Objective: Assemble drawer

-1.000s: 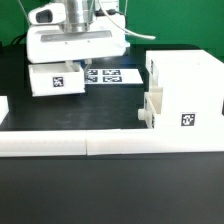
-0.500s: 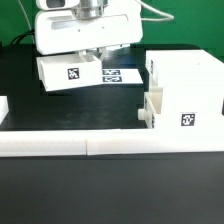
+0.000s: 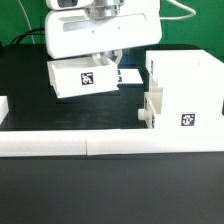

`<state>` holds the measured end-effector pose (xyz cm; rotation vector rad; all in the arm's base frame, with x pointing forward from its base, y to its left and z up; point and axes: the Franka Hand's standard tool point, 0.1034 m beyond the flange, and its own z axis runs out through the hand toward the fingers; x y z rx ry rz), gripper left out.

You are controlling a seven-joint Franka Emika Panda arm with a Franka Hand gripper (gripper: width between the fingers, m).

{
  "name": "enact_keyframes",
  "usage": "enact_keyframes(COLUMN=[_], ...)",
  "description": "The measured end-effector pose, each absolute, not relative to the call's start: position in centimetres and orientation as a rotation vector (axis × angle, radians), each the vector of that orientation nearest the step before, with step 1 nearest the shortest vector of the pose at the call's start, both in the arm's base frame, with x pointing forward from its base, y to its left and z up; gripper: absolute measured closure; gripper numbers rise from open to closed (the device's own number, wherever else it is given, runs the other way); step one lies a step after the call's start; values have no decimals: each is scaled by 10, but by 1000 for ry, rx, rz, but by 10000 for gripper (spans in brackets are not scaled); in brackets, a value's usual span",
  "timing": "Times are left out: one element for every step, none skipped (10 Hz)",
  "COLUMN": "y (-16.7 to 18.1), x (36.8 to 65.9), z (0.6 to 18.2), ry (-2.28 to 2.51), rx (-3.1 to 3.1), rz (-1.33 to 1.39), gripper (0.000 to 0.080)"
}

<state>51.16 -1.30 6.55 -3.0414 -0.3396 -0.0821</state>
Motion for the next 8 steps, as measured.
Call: enact_keyframes(y=[-13, -13, -14, -17, -25, -27, -25, -22], x=[511, 511, 511, 510, 505, 506, 509, 512], z=[65, 65, 64, 63, 61, 61, 62, 63], ry=[-358, -363, -437, -624, -816, -938, -1042, -1145], rx=[-3040, -3039, -3031, -3003, -2962, -2929, -2900, -2869], rz=[-82, -81, -82, -90, -92, -94, -94, -93], gripper=[758, 758, 758, 758, 758, 758, 758, 758])
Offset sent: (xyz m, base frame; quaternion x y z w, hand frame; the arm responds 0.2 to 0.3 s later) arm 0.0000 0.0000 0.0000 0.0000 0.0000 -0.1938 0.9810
